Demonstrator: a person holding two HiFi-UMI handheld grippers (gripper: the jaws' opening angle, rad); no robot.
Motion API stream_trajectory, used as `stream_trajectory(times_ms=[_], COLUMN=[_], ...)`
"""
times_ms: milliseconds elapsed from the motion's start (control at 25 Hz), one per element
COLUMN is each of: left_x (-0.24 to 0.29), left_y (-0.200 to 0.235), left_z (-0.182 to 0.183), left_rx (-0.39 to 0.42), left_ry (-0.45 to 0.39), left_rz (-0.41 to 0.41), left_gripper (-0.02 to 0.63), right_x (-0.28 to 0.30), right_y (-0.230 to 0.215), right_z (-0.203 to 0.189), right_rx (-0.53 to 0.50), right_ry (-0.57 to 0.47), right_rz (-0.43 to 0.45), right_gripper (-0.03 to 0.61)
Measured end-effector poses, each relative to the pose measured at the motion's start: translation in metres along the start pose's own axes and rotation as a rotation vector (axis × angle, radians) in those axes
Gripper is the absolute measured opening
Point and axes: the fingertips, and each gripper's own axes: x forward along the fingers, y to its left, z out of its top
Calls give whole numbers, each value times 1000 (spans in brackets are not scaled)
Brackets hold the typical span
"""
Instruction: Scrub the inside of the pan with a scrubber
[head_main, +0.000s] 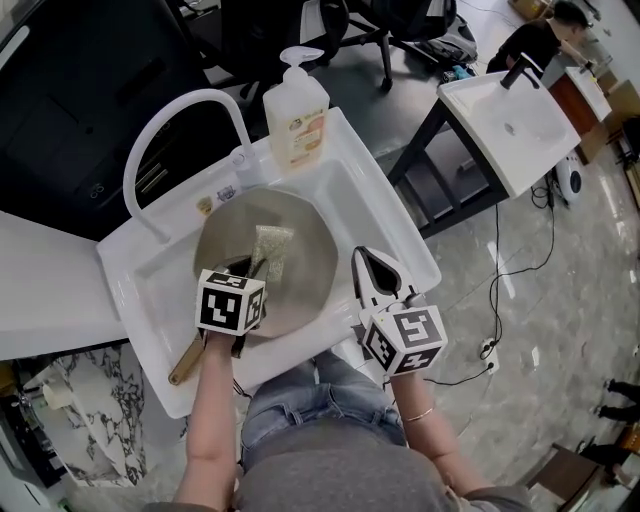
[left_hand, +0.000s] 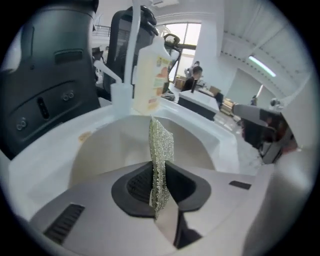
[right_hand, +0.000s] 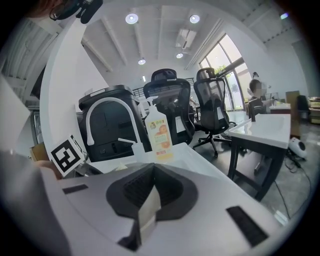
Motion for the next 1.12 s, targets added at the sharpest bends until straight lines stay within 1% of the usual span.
stream_trajectory(times_ms=[120, 240, 320, 440, 560, 680, 800, 880, 1000, 1040, 1120], left_x=[7, 8, 11, 23, 40, 54, 63, 68, 69, 67, 62], left_y=[-45, -73, -80, -76, -69, -66, -62, -50, -20, -12, -2], left_z=[-7, -19, -29, -41, -54, -72, -81, -86, -94, -96, -96], left_rx=[-15, -10, -10, -16, -1, 60, 127, 219, 400, 434, 461], left_ry=[33, 91, 141, 206, 281, 367, 409, 428, 459, 462, 457], left_rz=[-209, -355, -404, -415, -395, -357, -312, -230, -59, -22, 25], left_gripper=[64, 64, 64, 63, 61, 61, 61, 63, 63, 63, 63], right_x=[-11, -20, -25, -29, -30, -28, -22, -19, -16, -15, -13], right_y=[-4, -8, -10, -11, -9, -6, -3, -1, 3, 5, 7], right_z=[-1, 1, 2, 1, -4, -9, -9, -9, -9, -9, -9], right_rx=[4, 6, 9, 13, 16, 18, 19, 17, 15, 14, 10], right_ry=[-5, -13, -19, -19, -9, 2, 6, 8, 10, 11, 14], right_rz=[-21, -37, -50, -60, -64, -65, -64, -64, -60, -58, -53], right_gripper=[11, 11, 11, 11, 11, 11, 11, 11, 11, 11, 11])
